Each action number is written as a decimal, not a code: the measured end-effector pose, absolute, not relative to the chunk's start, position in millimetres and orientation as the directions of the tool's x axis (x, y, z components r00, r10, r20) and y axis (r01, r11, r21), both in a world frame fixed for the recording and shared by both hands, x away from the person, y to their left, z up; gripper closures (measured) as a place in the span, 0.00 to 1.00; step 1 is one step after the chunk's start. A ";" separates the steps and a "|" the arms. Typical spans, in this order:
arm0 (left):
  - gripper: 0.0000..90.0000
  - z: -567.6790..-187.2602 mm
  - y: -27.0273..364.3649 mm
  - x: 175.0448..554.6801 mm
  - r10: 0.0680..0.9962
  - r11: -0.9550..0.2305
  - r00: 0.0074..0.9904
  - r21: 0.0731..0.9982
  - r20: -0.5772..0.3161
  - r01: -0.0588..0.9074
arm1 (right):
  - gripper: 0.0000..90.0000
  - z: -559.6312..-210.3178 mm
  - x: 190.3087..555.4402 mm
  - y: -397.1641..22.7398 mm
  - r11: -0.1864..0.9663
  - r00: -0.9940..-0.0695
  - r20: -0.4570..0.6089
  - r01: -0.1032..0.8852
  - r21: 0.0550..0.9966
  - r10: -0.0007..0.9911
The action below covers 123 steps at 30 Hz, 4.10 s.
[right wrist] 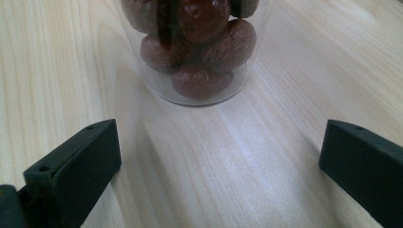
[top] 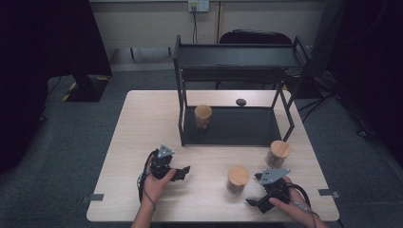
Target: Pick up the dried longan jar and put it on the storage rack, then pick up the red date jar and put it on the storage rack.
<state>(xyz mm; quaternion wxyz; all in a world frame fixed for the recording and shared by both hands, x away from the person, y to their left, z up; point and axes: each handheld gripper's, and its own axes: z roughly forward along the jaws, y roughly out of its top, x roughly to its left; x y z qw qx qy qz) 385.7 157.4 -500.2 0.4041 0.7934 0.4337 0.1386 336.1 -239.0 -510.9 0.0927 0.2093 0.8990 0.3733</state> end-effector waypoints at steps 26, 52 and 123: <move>0.02 -510.0 161.2 370.9 0.801 -0.417 0.599 0.717 0.000 0.558 | 0.00 -510.9 336.1 -238.9 0.634 -0.895 -0.011 0.308 0.710 0.446; 0.00 -510.2 160.6 371.2 0.798 -0.421 0.602 0.716 0.000 0.558 | 0.00 -510.0 335.8 -237.3 0.633 -0.888 -0.007 0.323 0.704 0.460; 0.00 -510.0 161.0 371.7 0.795 -0.427 0.606 0.713 0.004 0.555 | 0.23 -490.3 353.6 -193.8 0.555 -0.912 0.050 0.290 0.780 0.407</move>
